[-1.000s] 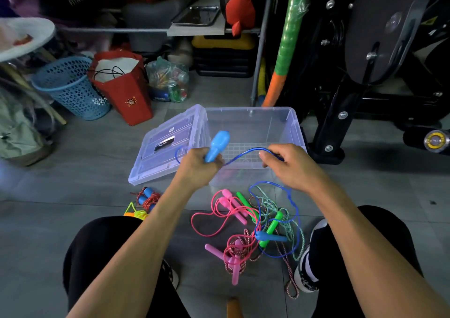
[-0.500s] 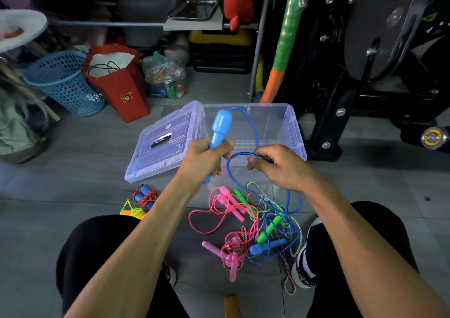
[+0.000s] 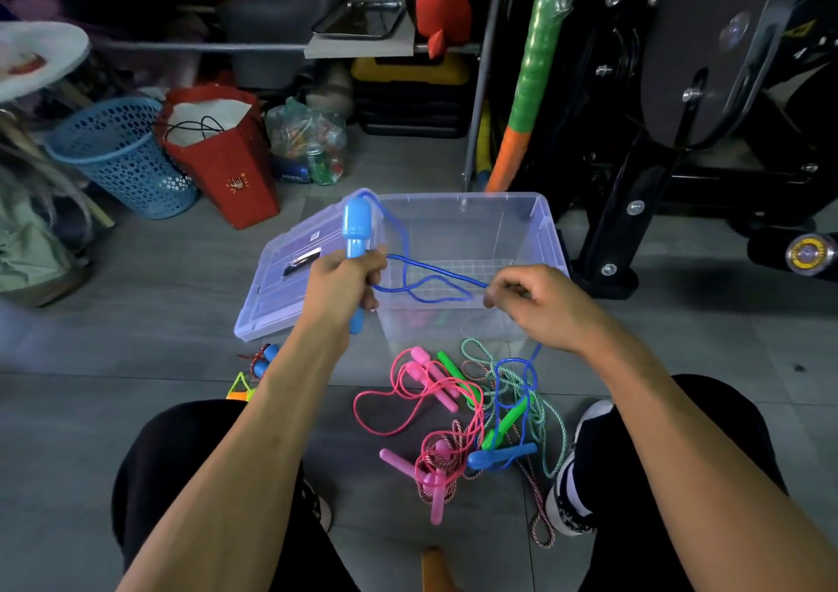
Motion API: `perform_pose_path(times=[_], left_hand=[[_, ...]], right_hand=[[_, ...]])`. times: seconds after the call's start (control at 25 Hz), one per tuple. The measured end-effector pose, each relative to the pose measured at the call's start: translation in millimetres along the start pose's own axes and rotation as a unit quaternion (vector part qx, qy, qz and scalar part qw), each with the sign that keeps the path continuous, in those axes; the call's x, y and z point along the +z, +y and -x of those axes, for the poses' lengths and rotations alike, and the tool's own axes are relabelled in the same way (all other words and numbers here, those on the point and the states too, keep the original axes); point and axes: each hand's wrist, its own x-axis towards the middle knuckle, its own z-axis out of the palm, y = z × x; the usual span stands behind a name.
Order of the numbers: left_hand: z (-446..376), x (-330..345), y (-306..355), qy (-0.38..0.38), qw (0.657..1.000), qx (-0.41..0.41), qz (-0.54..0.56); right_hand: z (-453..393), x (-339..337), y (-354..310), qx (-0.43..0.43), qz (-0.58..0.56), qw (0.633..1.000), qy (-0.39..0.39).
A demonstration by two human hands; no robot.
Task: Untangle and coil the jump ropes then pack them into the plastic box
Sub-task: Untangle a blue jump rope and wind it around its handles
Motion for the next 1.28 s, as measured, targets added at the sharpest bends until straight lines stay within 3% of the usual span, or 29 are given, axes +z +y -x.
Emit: perform_pose_path(times=[0.12,0.32,0.4,0.48,0.52,0.64,0.72,0.92,1.04,1.12,1.2,1.28], left_hand=[[2,-1,-6,-0.067,0.983,0.022,-0.168],[29,24,-3,-0.230,0.955,0.047,-0.180],[29,24,0,-0.198,0.976,0.047,-0.084],[18,17,5,-0.118,0.991,0.030,0.051],[12,12,5,-0.087,0.994,0.028,0.065],[4,7,-4,-0.070,0.979,0.061,-0.180],[9,15,-12,-0.103,0.959,0.077,-0.252],[24,30,-12,-0.203,0.953,0.090,-0.204],[22,26,0,-0.103,0.992,0.069,-0.030],[15,18,8,-0.053,0.996,0.036,0.062],[12,13,7,-0.046,0.998,0.010,-0.028],[13,14,2,-0.089,0.985,0.000,-0.146]], right_hand=[[5,-4,1,-0.029,0.013,0.999,-0.006],[2,16,-9,-0.058,0.005,0.997,-0.049],[1,16,-9,-0.045,-0.029,0.998,-0.044],[0,10,-5,-0.019,-0.041,0.998,-0.032],[0,6,-4,-0.010,-0.035,0.999,-0.025],[1,-2,0,-0.025,-0.015,1.000,0.004],[2,0,-2,-0.043,-0.005,0.999,-0.009],[1,15,-11,-0.053,-0.014,0.998,-0.042],[-1,12,-6,-0.011,-0.063,0.997,-0.035],[-4,9,-3,0.010,-0.093,0.995,-0.028],[-6,9,-2,0.003,-0.107,0.994,-0.012],[-7,10,-4,-0.025,-0.098,0.995,-0.004]])
